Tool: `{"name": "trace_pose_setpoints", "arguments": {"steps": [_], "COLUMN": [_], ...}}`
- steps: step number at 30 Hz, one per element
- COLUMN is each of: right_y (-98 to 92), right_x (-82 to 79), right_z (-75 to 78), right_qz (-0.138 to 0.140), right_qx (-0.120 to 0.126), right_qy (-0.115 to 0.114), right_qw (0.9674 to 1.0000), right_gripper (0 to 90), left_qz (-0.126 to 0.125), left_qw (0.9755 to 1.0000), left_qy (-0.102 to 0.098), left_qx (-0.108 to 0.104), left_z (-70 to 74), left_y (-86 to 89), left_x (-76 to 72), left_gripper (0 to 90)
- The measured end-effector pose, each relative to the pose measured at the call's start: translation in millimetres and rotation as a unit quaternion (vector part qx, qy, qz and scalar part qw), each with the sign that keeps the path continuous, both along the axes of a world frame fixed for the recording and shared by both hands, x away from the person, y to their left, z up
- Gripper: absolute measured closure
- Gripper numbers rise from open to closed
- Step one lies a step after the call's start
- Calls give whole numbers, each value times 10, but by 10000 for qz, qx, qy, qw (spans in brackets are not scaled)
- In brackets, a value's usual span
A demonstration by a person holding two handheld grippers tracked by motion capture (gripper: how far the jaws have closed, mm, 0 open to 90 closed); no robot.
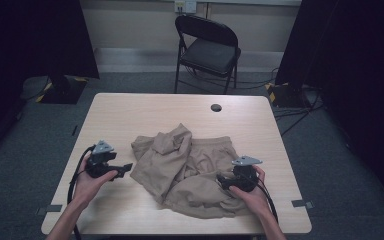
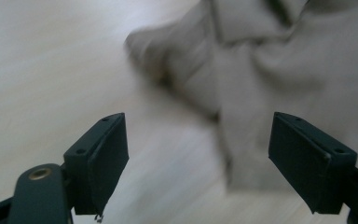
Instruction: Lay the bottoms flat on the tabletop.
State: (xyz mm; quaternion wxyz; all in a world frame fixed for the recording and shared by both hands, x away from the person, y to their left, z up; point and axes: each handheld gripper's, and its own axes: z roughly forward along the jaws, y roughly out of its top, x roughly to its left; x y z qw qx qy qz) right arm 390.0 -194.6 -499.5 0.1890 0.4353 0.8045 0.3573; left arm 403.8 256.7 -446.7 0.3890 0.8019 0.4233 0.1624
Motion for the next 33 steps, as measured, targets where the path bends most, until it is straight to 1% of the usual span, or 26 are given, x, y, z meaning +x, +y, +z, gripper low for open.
{"name": "trace_pose_setpoints", "arguments": {"steps": [1,3,5,6,7,8,9,10,11,13,14,17,19,20,21,22,24,25,26,27,28,29,30,31,32,33], "right_y": [-3,-7,-7,-7,-7,-7,-7,-7,-7,-7,-7,-8,-7,-8,-8,-8,-8,-8,-8,-8,-8,-8,-9,-9,-9,-9], "right_x": [1,6,5,5,5,5,5,5,5,5,5,6,6,6,7,7,6,6,6,6,6,6,7,7,7,7], "right_z": [0,-2,-3,-3,-2,-2,-2,-2,-2,-2,-2,-2,-2,-2,-2,-2,-2,-2,-2,-2,-2,-2,-3,-4,-4,-3], "right_qz": [13,40,39,39,33,33,35,35,35,35,37,42,41,43,44,44,42,44,44,43,40,40,48,53,53,47], "right_qx": [-2,10,13,13,6,6,8,8,8,7,6,7,8,7,10,10,9,8,8,9,10,10,11,17,17,10], "right_qy": [0,-4,-3,-3,-4,-4,-6,-6,-5,-6,-7,-8,-7,-8,-6,-6,-6,-8,-8,-8,-5,-5,-13,-14,-14,-14], "right_qw": [10000,10000,10000,10000,10000,10000,10000,10000,10000,10000,10000,10000,10000,10000,10000,10000,10000,10000,10000,10000,10000,10000,10000,10000,10000,10000], "right_gripper": [136,135,135,135,135,135,135,135,135,135,135,135,135,135,135,135,135,135,135,135,135,135,135,135,135,135], "left_qz": [-142,-271,-380,-380,-454,-454,-555,-555,-598,-603,-631,-692,-689,-689,-764,-764,-716,-654,-654,-582,-492,-523,-523,-400,-400,-373], "left_qw": [9999,9996,9991,9991,9987,9987,9979,9979,9974,9970,9959,9944,9948,9948,9941,9941,9954,9954,9954,9965,9981,9978,9978,9982,9982,9981], "left_qy": [12,-31,6,6,36,36,132,132,191,204,274,368,415,415,515,515,537,612,612,546,373,360,360,449,449,477], "left_qx": [-56,-96,-169,-169,-238,-238,-303,-303,-350,-432,-588,-711,-625,-625,-572,-572,-341,-337,-337,-230,33,180,180,-7,-7,-125], "left_z": [49,136,191,191,213,213,198,198,180,141,93,44,-26,-26,-97,-97,-176,-240,-240,-251,-252,-254,-254,-266,-266,-276], "left_y": [-82,-250,-418,-418,-573,-573,-722,-722,-804,-915,-1017,-1108,-1244,-1244,-1313,-1313,-1362,-1386,-1386,-1394,-1411,-1413,-1413,-1344,-1344,-1292], "left_x": [64,191,324,324,456,456,589,589,665,760,863,955,1021,1021,1043,1043,1062,1075,1075,1070,1061,1060,1060,1067,1067,1070], "left_gripper": [195,195,195,196,201,208,215,222,222,248,254,263,260,244,230,227,226,227,236,236,424,478,558,638,706,706]}}
